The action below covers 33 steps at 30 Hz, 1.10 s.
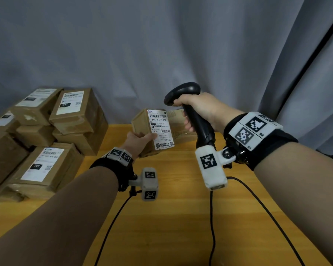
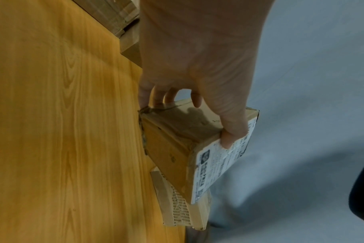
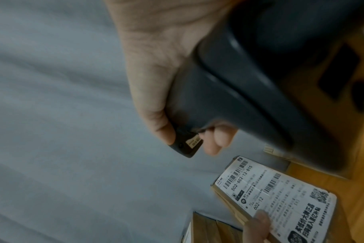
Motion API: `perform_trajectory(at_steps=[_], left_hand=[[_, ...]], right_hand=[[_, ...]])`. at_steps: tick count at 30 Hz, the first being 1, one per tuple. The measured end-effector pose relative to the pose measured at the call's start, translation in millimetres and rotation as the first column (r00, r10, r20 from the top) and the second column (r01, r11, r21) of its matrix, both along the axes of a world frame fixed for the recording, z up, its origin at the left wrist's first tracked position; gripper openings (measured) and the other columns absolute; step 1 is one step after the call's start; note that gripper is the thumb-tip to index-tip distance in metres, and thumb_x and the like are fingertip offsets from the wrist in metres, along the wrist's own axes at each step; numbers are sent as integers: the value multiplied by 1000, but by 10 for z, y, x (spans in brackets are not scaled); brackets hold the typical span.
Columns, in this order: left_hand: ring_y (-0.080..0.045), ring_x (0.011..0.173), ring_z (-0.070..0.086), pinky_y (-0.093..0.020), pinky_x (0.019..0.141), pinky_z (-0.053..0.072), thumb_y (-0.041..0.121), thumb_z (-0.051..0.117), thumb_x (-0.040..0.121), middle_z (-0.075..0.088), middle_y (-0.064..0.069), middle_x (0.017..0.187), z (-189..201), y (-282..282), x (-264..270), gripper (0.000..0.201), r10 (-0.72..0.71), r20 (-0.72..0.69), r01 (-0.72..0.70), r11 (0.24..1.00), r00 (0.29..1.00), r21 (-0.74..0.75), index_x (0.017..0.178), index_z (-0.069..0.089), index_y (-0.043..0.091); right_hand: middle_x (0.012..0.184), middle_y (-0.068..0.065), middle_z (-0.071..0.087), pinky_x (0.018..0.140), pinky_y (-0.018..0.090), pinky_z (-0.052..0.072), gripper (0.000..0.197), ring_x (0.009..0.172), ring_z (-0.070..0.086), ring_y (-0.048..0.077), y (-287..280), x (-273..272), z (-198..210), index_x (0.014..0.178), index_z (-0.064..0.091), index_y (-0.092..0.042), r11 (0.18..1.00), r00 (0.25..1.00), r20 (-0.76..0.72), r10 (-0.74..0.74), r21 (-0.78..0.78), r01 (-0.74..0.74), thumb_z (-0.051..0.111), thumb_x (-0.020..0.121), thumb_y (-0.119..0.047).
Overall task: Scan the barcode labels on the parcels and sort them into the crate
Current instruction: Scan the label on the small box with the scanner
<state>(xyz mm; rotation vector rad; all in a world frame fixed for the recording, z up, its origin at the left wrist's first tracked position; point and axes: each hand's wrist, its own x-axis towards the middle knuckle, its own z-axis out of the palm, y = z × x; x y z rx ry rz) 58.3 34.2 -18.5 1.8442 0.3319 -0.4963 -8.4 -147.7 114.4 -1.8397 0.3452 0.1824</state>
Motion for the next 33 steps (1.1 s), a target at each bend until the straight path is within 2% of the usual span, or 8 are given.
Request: perform_trajectory(at_steps=[7,11,15,17,19,23,28,33], left_hand=[[-16,87,55,-28,58,44,41,75,78,53,-5,116,42,16,-51,69,2,12,-1,1000,1000,-31,127,35,14],[-24,106,60,-34,68,51,47,71,79,58,-5,121,23,97,-151,65,13,18,-9,983,1000,-183,128,38,19],[-22,98,65,-37,76,53,48,61,87,67,-2,109,98,251,-238,50,91,75,-61,939,993,-339,124,45,19],[-21,101,65,-41,86,52,53,59,86,68,0,111,161,403,-227,50,107,79,-70,924,991,-376,125,48,23],[-20,110,61,-48,94,47,59,59,82,65,3,121,240,609,-196,53,57,47,-32,911,997,-411,127,49,33],[-21,119,53,-55,100,42,50,66,80,58,8,128,479,1088,-113,52,-85,53,100,872,995,-479,129,48,43],[-23,117,60,-46,89,54,28,59,91,65,0,124,758,1851,222,42,74,220,54,850,973,-524,132,49,32],[-21,105,68,-40,80,57,21,60,92,69,-1,117,1002,2755,708,43,236,331,-41,863,914,-503,133,51,26]], right_hand=[[61,9,63,49,25,55,31,49,63,18,12,-21,-67,80,62,-5,998,1000,26,6,61,-8,65,88,-35],[68,8,63,66,34,58,25,62,63,22,96,-21,-272,87,62,-8,994,999,51,-8,111,2,66,89,-33],[86,0,68,86,39,51,14,89,64,23,313,14,-512,89,65,-21,983,992,102,-80,173,62,69,87,-35],[97,-1,72,98,49,47,23,101,64,24,472,53,-578,99,67,-24,971,995,72,-74,234,56,70,84,-40],[101,-2,75,102,54,44,35,103,66,23,666,111,-597,110,67,-24,945,998,50,-41,327,22,70,83,-45],[106,3,74,93,52,53,39,104,68,24,1094,274,-537,117,64,-21,904,995,76,-67,427,28,69,85,-42],[110,11,70,75,35,60,30,98,69,23,1733,584,-439,112,64,-13,872,985,120,-125,488,51,69,87,-28],[87,7,68,63,26,56,24,72,64,17,2562,1028,-351,104,66,-7,885,980,160,-117,464,30,68,89,-25]])
